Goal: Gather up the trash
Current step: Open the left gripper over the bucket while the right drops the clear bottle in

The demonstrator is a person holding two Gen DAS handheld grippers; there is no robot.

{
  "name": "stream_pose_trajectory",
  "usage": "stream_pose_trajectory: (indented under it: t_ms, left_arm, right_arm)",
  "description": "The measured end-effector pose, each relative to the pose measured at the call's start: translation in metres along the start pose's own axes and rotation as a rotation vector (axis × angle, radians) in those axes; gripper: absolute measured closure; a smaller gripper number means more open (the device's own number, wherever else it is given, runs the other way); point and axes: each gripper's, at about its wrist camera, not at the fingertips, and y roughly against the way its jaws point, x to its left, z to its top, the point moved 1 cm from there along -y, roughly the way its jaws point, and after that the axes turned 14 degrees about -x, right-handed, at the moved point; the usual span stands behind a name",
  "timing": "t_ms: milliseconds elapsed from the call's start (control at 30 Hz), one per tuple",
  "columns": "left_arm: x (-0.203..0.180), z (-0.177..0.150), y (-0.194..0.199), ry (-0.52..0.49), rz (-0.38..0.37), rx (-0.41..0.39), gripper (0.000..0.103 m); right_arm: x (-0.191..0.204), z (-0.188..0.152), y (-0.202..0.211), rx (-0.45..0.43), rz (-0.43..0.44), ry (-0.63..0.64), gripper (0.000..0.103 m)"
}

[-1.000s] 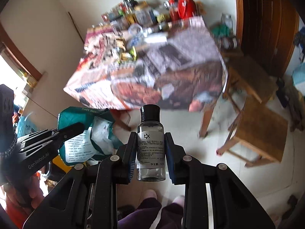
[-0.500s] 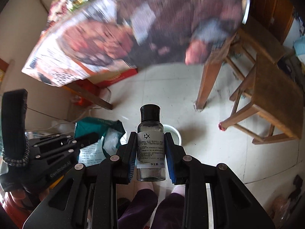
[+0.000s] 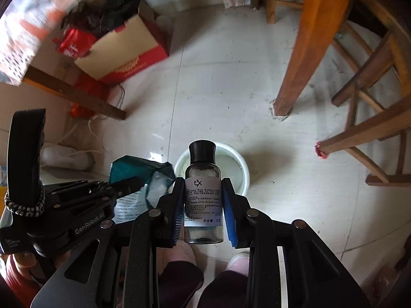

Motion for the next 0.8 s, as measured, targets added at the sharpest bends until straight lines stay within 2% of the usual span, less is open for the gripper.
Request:
stream_pose_trajectory:
  t_ms: [133, 200, 233, 267, 300, 400, 633, 800]
  left_arm:
    - [0.005, -0.004, -0.031, -0.016, 0.011, 0.008, 0.102]
    - [0.009, -0.007, -0.043, 0.003, 0.002, 0.03, 0.093]
    - [0.011, -0.008, -0.049, 0.016, 0.002, 0.052, 0.077]
    - [0.014, -0.009, -0.056, 0.03, 0.002, 0.074, 0.067]
    - [0.016, -0.01, -0.057, 0.041, 0.007, 0.078, 0.066]
    - [0.017, -0.012, -0.05, 0.045, 0.025, 0.08, 0.066]
    - [0.01, -0.009, -0.002, 0.012, 0.059, 0.054, 0.066]
    - [-0.007, 0.006, 0.064, -0.004, 0.067, 0.002, 0.066]
  right_arm:
    - [-0.001, -0.003, -0.022, -0.003, 0.032, 0.025, 0.077]
    - [-0.002, -0.004, -0.032, 0.01, 0.062, 0.007, 0.077]
    - [-0.004, -0.005, -0.035, 0.022, 0.071, -0.006, 0.077]
    - [-0.006, -0.006, -0.038, 0.033, 0.072, -0.02, 0.073]
    - [-0.007, -0.007, -0.039, 0.044, 0.071, -0.034, 0.065]
    - [-0.01, -0.007, -0.03, 0.045, 0.047, -0.06, 0.048]
    - [-0.001, 0.003, 0.011, 0.03, 0.022, -0.049, 0.047]
    - [0.018, 0.024, 0.065, -0.005, 0.013, -0.039, 0.047]
